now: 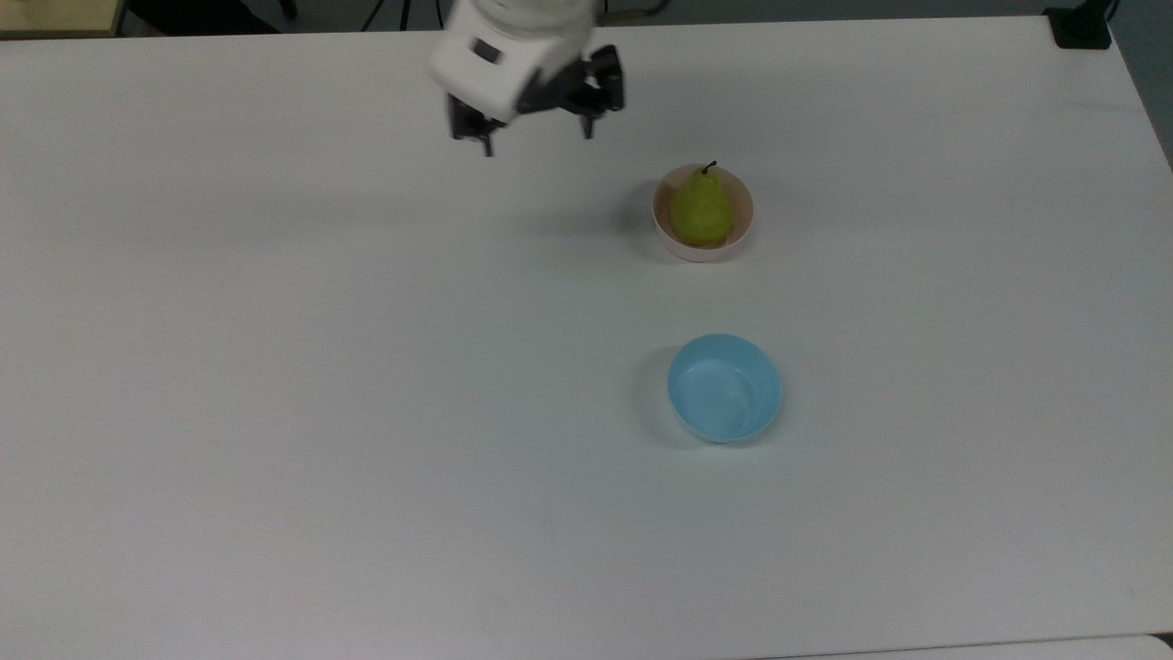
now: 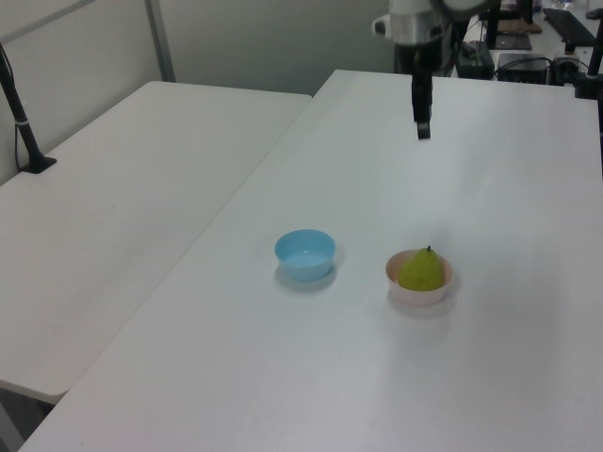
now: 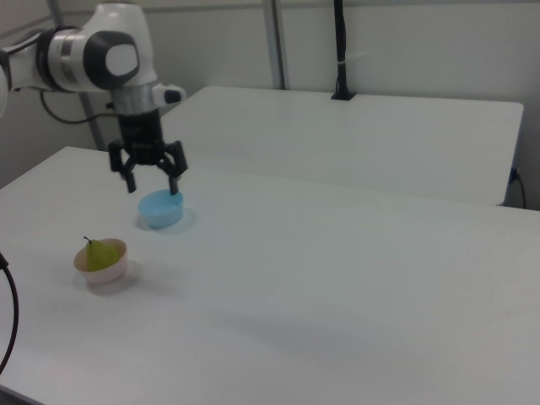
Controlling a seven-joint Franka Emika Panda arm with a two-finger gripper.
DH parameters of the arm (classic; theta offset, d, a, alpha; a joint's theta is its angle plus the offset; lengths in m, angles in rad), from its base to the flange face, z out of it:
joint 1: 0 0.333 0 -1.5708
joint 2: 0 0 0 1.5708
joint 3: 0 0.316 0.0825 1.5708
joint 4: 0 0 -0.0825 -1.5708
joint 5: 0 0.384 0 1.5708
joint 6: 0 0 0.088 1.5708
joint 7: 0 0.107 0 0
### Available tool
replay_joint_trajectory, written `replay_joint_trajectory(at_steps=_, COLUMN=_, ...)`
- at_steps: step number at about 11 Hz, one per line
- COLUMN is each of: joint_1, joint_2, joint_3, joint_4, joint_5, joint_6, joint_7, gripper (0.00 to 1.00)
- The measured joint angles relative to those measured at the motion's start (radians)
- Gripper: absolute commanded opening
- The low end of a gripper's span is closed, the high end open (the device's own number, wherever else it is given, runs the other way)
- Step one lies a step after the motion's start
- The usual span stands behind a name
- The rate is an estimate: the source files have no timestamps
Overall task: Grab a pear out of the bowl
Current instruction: 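Move the open gripper over the pink bowl and lower onto the green pear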
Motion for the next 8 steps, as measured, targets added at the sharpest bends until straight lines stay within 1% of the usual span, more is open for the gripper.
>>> replay_joint_trajectory(at_steps=3, joint_1=0.123, joint_2=0.036, joint_3=0.006, joint_4=-0.035, joint_5=0.000, joint_6=0.000, joint_7=0.045, gripper=1.00)
replay_joint_trajectory(at_steps=6, joint_1=0.196, joint_2=0.099, joint_3=0.017, joint_4=-0.058, joint_5=0.000, joint_6=0.001, joint_7=0.062, gripper=1.00)
replay_joint_trajectory(at_steps=8, joint_1=0.251, joint_2=0.156, joint_3=0.020, joint_4=-0.064, joint_5=0.000, joint_6=0.042, joint_7=0.122, gripper=0.97)
